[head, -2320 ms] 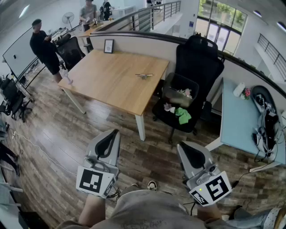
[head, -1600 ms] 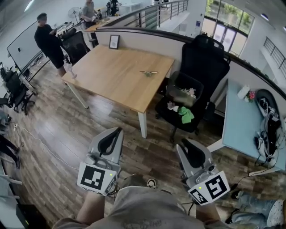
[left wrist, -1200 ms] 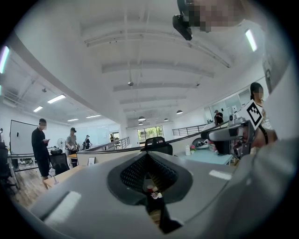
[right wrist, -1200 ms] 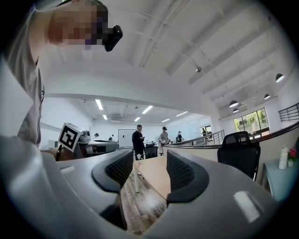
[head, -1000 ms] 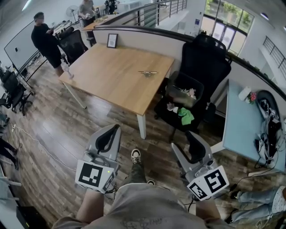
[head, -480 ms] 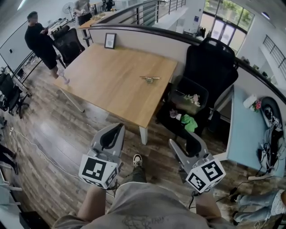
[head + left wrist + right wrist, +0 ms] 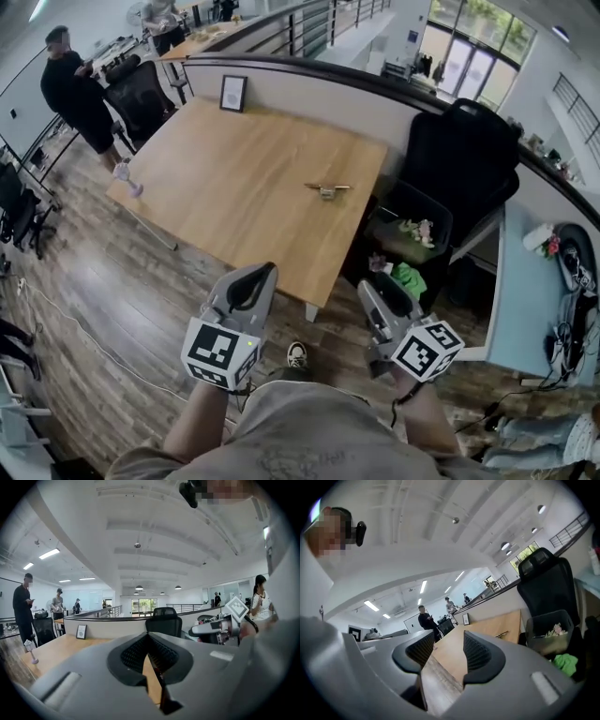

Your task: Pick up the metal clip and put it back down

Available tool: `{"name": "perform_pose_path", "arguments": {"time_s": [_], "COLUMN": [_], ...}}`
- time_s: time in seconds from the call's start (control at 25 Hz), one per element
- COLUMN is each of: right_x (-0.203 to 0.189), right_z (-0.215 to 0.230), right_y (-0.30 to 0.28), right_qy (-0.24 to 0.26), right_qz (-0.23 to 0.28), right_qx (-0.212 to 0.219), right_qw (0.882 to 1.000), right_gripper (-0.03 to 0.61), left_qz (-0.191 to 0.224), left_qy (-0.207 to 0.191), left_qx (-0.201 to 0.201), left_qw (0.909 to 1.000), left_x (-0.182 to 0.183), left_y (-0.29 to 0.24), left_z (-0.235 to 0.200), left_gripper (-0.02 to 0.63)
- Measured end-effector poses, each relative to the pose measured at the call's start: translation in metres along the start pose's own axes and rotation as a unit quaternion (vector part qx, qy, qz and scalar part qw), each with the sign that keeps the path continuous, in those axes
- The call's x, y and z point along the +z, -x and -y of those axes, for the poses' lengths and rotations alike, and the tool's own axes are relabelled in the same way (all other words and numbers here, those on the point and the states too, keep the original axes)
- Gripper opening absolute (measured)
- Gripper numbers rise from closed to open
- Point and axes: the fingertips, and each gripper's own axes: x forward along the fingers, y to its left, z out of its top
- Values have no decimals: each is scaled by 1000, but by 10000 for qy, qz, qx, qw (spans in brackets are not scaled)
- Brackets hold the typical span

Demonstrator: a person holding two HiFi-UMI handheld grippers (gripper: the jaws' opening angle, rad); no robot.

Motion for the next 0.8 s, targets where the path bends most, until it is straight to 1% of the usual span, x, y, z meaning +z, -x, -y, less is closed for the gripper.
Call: {"name": "perform_pose_path", "arguments": {"time_s": [0.24,0.4,0.48,0.6,0.64,0.68,0.76,0.8], "right_x": [-7,-8,-9,-10,-13,-18,-35,-40], "right_z": [35,50,55,66,73,83,109,118], "right_y": [-67,-106,-121,-139,-143,-144,-141,-143], "right_qy": [-954,-1680,-1895,-2090,-2179,-2315,-2718,-2842], "right_qz": [42,216,260,295,294,253,61,5], "right_qx": [-146,-49,-20,48,-11,-213,-898,-1052], "right_qw": [9953,9855,9815,9775,9755,9723,9581,9530], "right_gripper": [206,206,206,204,204,202,202,201], "left_qz": [-256,-364,-377,-403,-422,-443,-480,-502], "left_qy": [201,340,421,490,509,532,590,620], "left_qx": [-136,-221,-251,-238,-225,-215,-211,-211], "left_qw": [9994,9985,9981,9977,9976,9974,9969,9966], "left_x": [-24,-36,-38,-44,-47,-49,-54,-57], "left_y": [-46,-70,-80,-94,-99,-103,-111,-116], "left_z": [-53,-80,-91,-103,-106,-108,-112,-113], "left_gripper": [0,0,0,0,1,0,0,0]}}
